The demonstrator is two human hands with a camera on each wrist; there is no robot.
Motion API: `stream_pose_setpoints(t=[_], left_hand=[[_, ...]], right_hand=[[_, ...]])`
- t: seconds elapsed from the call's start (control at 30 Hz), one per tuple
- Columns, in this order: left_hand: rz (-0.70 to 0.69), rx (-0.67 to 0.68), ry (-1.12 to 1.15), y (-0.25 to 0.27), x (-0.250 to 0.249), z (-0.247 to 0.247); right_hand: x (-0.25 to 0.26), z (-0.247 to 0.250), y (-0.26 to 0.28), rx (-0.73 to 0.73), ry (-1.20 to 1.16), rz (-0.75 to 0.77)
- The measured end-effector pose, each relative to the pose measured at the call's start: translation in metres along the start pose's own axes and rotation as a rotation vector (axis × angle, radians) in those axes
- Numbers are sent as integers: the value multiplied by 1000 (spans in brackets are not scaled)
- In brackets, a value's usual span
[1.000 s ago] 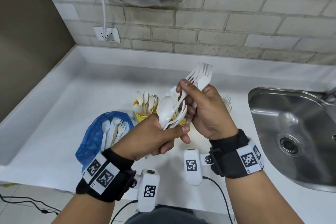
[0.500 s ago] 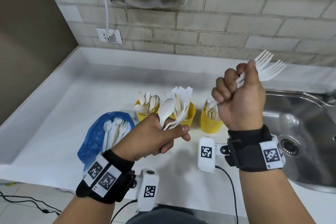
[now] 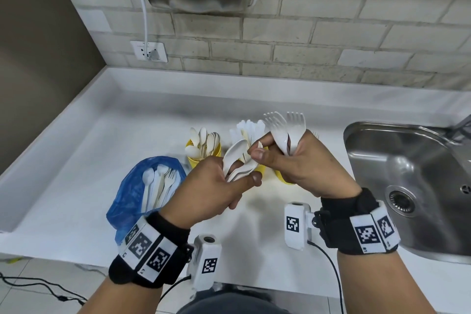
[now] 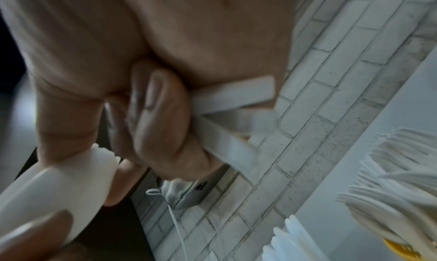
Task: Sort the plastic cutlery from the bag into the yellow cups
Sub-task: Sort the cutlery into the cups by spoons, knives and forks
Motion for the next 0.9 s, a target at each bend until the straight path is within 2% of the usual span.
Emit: stream_pose_setpoints(t=[0.13,0.33,0.5,0.73,0.9], left_hand=[[3,-33,11,0,4,-1],[17,-70,-19,4,8,-1],[-49,-47,-4,10,4,-5],[-117,12,369,5,14,-7],[-103,5,542,1,16,-4]], right_hand=[[0,2,3,-59,-25,-7],[-5,8,2,-272,-87,-3],[-17,11,-1,-432,-236,2],[-21,4,0,-648,-552,52],[-24,5,-4,-679,-565,87]])
Point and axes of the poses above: each hand's wrist, its own y-axis away from the middle knuckle, its own z-axis out of the back of the hand, x = y × z, the point moved 3 cm from there along -y, towards the middle knuckle, and after that the axes turned 6 degrees about x, right-handed, at the moved point
